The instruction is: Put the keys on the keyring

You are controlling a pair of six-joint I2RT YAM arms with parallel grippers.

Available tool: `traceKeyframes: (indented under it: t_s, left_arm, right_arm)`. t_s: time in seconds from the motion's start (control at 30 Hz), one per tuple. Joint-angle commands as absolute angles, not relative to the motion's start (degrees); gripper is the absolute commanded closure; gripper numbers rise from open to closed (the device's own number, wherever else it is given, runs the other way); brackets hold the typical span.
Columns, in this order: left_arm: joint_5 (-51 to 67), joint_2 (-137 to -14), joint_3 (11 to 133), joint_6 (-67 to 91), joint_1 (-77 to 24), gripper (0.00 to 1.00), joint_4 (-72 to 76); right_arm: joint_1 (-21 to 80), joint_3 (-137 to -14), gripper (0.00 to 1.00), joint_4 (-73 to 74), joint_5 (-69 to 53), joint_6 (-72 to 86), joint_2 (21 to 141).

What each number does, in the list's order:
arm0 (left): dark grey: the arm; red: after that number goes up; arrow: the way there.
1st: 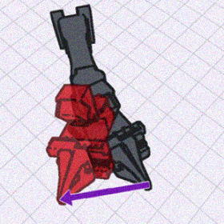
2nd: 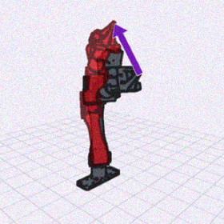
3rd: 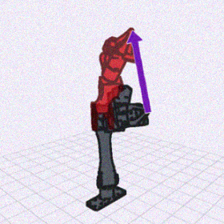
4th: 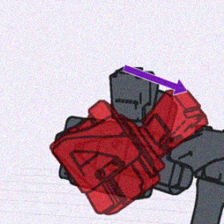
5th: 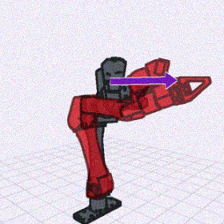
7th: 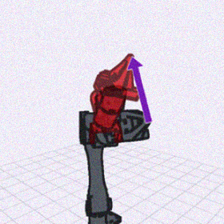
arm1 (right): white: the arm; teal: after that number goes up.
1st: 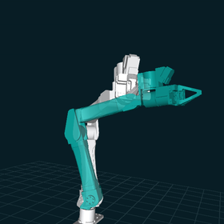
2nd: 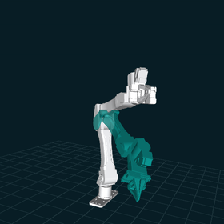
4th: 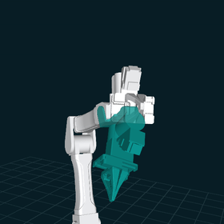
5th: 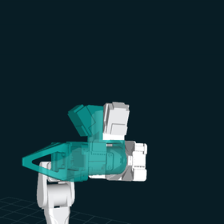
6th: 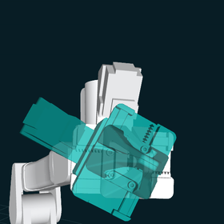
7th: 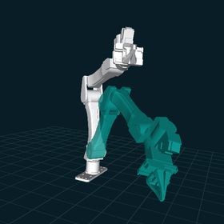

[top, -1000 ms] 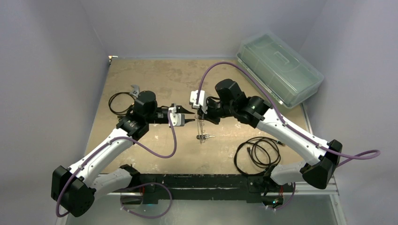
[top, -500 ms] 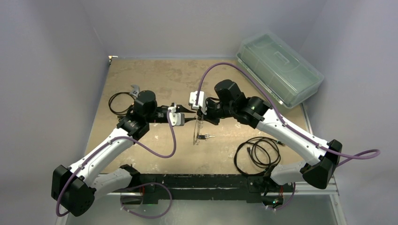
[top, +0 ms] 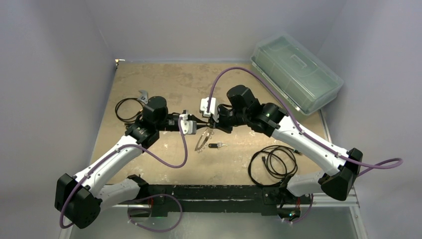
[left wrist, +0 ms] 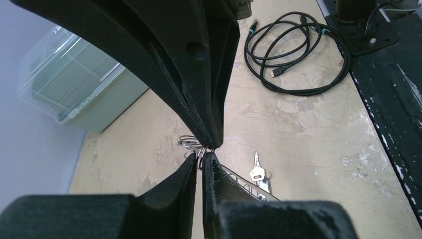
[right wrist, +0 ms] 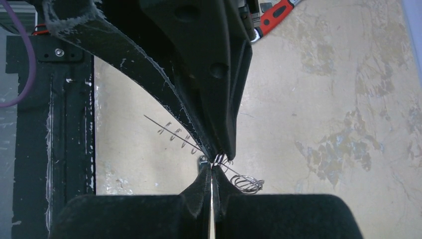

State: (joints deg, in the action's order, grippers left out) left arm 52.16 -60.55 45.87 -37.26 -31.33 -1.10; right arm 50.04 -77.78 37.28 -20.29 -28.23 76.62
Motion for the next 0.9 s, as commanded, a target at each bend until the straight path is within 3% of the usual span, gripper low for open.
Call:
traceKeyframes:
  t_s: [0.0,0.23,0.27,0.37,0.5,0.73,0.87]
  left_arm:
    - [53.7,-61.0,46.5,-38.8,-31.7,0.99,-2.1]
    - [54.4,-60.4,45.8,-37.0,-31.7,1.0,0.2]
    - [54.4,-59.9,45.2,-35.7,-31.7,1.0,2.3]
    - [53.2,-58.1,42.4,-30.1,-31.7,1.0,9.9]
    - [51.1,-56.7,39.6,-24.0,-31.6,1.0,19.3]
    - [52.0,-56.0,35.9,-13.1,-31.3,1.0,34.7]
    - [53.6,-56.6,33.2,-2.9,-31.0,1.0,48.9]
  right_arm:
    - [50.7,-80.5,1.0,35.6,-21.7,-29.1,76.6]
    - [50.8,-78.3,0.98,31.5,-19.8,-27.9,74.0]
    - [50.8,-77.7,0.88,30.4,-19.2,-27.4,73.3]
    - [50.7,-75.2,0.44,26.6,-19.2,-24.0,70.5]
    - [50.7,-69.1,0.13,19.3,-15.4,-21.1,64.6]
    - [50.7,-59.7,0.04,9.2,-10.7,-16.9,54.1]
    - [50.7,-57.7,0.14,9.8,-16.6,-18.7,51.3]
